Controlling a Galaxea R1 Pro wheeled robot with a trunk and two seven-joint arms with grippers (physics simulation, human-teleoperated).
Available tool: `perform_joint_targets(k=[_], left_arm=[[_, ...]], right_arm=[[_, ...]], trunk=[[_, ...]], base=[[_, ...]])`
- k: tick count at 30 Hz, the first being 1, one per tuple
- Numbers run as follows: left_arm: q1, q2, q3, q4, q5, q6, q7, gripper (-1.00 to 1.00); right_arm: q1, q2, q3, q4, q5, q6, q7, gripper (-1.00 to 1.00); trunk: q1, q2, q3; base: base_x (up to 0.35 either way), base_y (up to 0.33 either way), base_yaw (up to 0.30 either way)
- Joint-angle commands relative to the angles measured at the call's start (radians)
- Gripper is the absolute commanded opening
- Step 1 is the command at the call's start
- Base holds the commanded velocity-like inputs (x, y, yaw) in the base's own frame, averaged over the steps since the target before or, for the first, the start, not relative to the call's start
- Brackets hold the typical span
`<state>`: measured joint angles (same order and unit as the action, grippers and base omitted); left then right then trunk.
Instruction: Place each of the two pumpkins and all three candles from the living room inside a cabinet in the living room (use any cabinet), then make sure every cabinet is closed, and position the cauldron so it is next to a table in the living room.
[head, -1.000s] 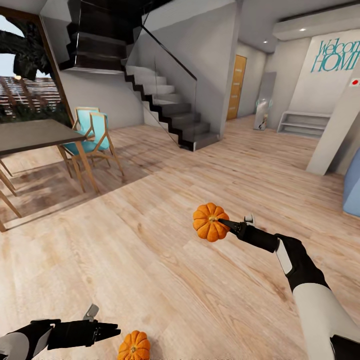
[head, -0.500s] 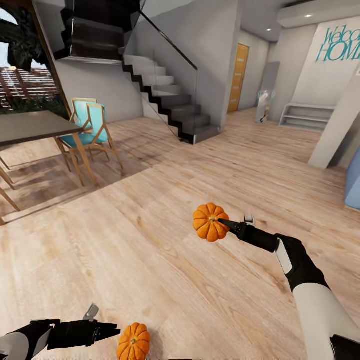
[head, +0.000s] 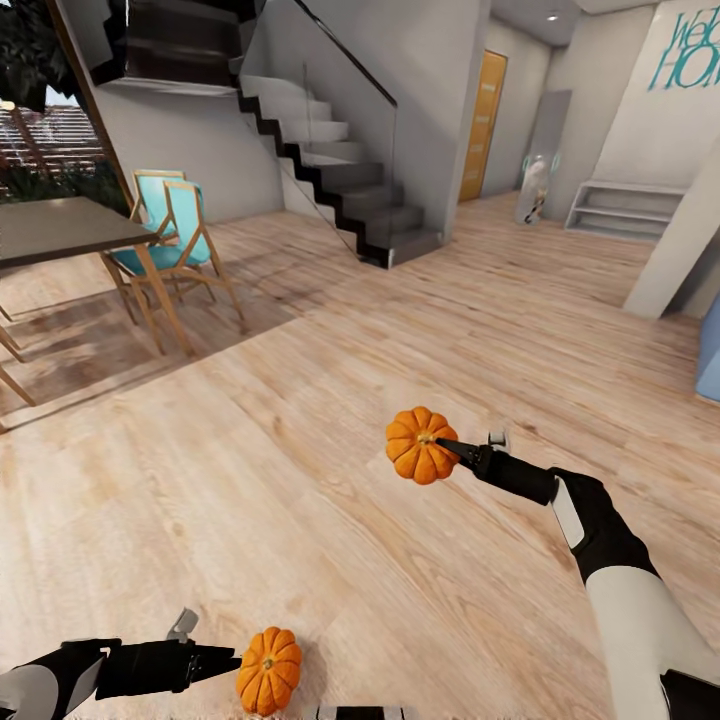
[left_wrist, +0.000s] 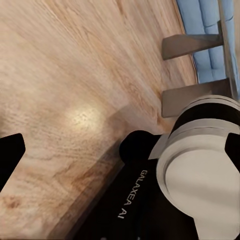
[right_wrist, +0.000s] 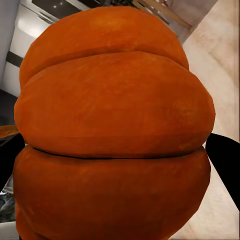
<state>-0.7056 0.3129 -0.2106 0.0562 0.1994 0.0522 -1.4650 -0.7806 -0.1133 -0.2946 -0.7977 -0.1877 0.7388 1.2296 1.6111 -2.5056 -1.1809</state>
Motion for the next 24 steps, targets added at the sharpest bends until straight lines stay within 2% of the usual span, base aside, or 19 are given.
perform_joint_targets(k=[1,3,9,13,24], left_arm=[[0.000,0.000,0.000,0.000,0.000,0.000,0.000,1.00],[0.000,0.000,0.000,0.000,0.000,0.000,0.000,1.00],[0.000,0.000,0.000,0.000,0.000,0.000,0.000,1.00],[0.000,0.000,0.000,0.000,0.000,0.000,0.000,1.00],[0.000,0.001,0.000,0.000,0.000,0.000,0.000,1.00]], right_arm=[[0.000,0.000,0.000,-0.001,-0.003,0.005,0.001,-1.00],[0.000,0.001,0.001,-0.007,-0.001,0.006,-0.002,-1.00],[0.000,0.001,0.044,-0.034,-0.001,0.007,-0.013,-1.00],[0.000,0.001,0.049,-0.035,-0.001,0.007,-0.013,-1.00],[0.000,0.001,0.051,-0.035,-0.001,0.007,-0.015,-1.00]], trunk=[[0.000,0.000,-0.004],[0.001,-0.001,-0.010],[0.004,-0.002,-0.030],[0.006,-0.003,-0.046],[0.011,-0.006,-0.100]], base=[[0.000,0.000,0.042],[0.000,0.000,0.113],[0.000,0.000,0.114],[0.000,0.000,0.047],[0.000,0.000,0.180]])
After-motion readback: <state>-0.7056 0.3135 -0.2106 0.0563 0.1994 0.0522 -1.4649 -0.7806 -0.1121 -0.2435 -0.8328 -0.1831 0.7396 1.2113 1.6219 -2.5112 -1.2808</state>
